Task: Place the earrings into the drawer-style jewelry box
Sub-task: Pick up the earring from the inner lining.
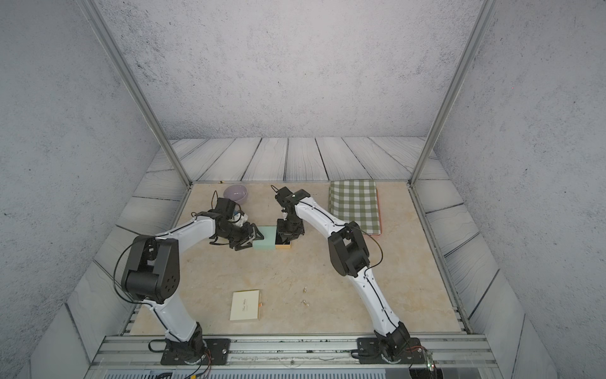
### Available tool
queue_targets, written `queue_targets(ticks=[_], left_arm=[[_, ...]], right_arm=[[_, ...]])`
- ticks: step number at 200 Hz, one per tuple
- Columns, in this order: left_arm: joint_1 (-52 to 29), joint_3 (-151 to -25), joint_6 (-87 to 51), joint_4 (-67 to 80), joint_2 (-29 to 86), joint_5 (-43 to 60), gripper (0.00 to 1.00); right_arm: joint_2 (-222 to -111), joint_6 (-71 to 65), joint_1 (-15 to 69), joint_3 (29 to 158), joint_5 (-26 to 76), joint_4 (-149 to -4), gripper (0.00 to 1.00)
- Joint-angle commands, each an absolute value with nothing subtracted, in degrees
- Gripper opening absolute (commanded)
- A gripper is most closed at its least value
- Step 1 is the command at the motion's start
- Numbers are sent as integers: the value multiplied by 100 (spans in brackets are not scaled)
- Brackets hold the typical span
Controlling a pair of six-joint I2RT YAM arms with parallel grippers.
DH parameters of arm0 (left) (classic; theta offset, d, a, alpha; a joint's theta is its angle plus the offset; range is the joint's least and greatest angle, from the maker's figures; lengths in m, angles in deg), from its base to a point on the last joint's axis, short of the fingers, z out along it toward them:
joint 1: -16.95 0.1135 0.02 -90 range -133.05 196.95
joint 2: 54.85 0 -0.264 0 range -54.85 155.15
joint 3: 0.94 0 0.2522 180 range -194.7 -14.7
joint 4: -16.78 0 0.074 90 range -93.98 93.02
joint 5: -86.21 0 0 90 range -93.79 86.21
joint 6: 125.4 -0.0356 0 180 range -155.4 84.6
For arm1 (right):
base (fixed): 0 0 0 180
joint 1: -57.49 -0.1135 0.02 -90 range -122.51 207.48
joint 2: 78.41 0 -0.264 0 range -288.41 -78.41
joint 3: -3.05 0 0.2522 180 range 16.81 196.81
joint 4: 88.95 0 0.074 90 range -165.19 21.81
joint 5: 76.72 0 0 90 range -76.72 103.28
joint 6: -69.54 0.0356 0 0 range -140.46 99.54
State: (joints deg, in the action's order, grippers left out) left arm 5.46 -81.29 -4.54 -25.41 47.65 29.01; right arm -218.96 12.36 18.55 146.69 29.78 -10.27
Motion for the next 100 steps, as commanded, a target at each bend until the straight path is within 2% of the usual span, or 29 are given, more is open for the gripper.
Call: queue_targets(ticks=[1,53,100], left_arm=[[508,-8072,-535,-2559,4814,2928,68],[508,-8076,-549,-2560,4781,2918,68],[513,-8064,-576,-2583,4724,2867,68]], right_arm=[[-22044,1238,1871,14746,3063,-813,26],[-22114,1258,1871,14733,3256,-787,24],[-22141,1302,1873,14706,3471,-886,19]])
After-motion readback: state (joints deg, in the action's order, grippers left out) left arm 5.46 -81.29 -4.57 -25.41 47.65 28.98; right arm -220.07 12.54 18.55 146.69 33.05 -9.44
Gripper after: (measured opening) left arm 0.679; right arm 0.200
